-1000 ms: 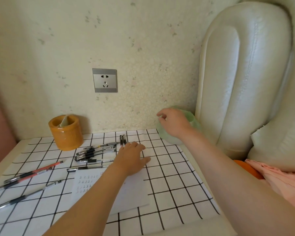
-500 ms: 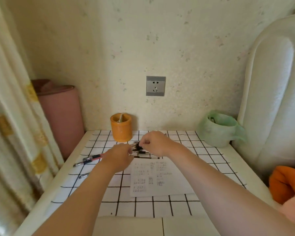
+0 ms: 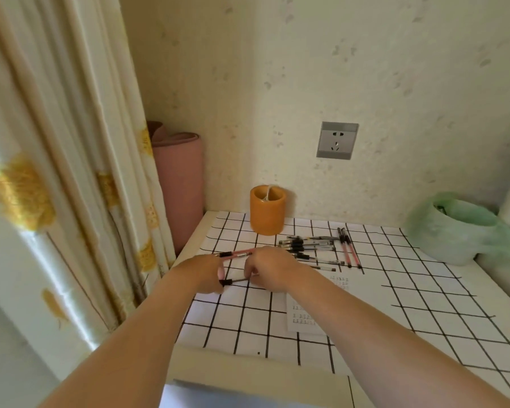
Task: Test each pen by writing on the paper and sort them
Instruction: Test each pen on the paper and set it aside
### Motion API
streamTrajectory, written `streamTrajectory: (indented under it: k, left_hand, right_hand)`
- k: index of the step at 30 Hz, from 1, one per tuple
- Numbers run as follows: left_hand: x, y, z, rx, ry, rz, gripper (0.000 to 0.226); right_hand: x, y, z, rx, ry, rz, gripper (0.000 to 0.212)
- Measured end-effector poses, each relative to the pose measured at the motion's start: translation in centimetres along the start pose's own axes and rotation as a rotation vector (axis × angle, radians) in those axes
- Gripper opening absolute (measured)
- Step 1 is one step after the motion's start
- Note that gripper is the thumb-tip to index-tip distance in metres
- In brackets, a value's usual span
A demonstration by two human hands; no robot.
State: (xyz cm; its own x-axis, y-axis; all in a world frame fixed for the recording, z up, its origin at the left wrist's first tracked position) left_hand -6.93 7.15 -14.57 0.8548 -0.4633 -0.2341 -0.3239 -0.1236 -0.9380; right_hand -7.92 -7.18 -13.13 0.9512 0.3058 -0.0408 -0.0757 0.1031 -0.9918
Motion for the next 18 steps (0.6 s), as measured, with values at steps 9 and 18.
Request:
streamTrajectory:
  k: [9,18]
  left_hand:
    - [-0.2,-1.8,-2.2,-0.086,0.101,-0.098,0.011]
    - [-1.9,-2.7,-8.7,-0.317,0.253,-0.331,0.012]
  right_hand:
    - [-1.6,-2.2,-1.8,0.114,0.055,-0.084,0.024]
    - [-6.5,-4.5,-3.5,0.124,0.049,-0.154,0.02]
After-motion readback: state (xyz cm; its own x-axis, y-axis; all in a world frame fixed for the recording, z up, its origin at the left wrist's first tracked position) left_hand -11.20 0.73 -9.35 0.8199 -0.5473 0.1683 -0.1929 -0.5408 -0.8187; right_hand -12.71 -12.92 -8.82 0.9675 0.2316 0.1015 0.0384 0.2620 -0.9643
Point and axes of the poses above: each hand's wrist, its own x-axis towards the middle knuckle, its own y-axis out of the palm, z = x × y, the point moved 6 cm from there along x, towards the middle knuckle, and after that the axes turned 11 degrees about y, right-handed, at the moved point
